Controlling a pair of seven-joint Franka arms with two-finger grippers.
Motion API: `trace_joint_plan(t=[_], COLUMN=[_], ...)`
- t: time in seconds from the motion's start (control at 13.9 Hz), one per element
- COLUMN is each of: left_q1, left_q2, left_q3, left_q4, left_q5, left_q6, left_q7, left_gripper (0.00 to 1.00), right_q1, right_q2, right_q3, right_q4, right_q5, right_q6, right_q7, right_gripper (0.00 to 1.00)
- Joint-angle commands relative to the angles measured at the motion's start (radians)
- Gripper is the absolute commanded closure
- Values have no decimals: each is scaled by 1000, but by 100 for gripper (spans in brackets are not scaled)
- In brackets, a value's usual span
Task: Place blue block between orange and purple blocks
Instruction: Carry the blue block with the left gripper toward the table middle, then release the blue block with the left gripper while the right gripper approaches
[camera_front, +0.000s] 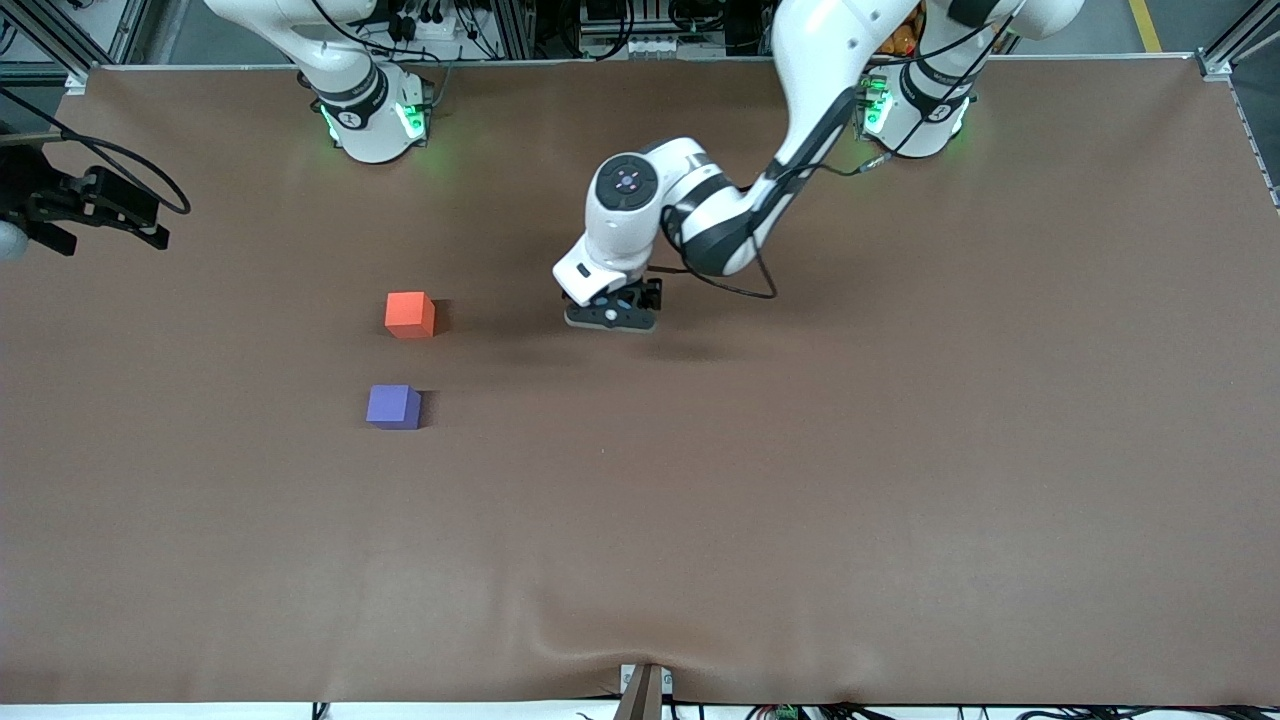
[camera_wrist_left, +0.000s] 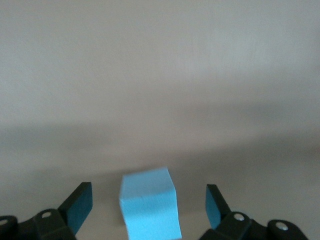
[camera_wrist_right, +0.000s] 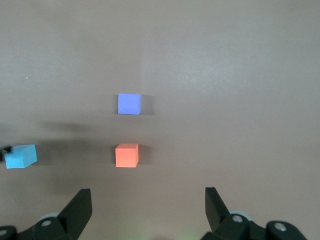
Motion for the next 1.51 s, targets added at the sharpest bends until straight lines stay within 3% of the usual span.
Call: trace_joint_plan(t=[0.0,0.36,0.57,0.72,0.93,1.15,1.29,1.43], left_q1=[113,388,523,596,667,686,687,690], left_q2=[-134,-234,-246,-269,-321,-381,-485,-577], left_q3=[20,14,9,8,9,6,6,6], left_q4=[-29,-34,-38,-44,-49,-96,-216,-306], left_q5=[32,32,32,32,32,32,27,19], left_q6=[-69,-171,-230,-293,-530,-707,-717,-718], left_q7=[76,438,658,800,1057,1081,1052,1006], left_gripper=[0,0,0,0,0,0,0,0], right_q1=[-6,12,136,219,332,451,479,512], right_q2=[3,104,119,167,237,309,335,342], right_q3=[2,8,13,11,11,11,11,11], right_q4=[5,2,-6,-23,-27,-29,-30,-97], right_q5=[14,13,34,97,171,172,178,210], right_q6=[-6,-10,-52,-53,45,171,179,252], right_q7=[-11,-16,1,50,232,410,440,466], right_gripper=[0,0,0,0,0,0,0,0])
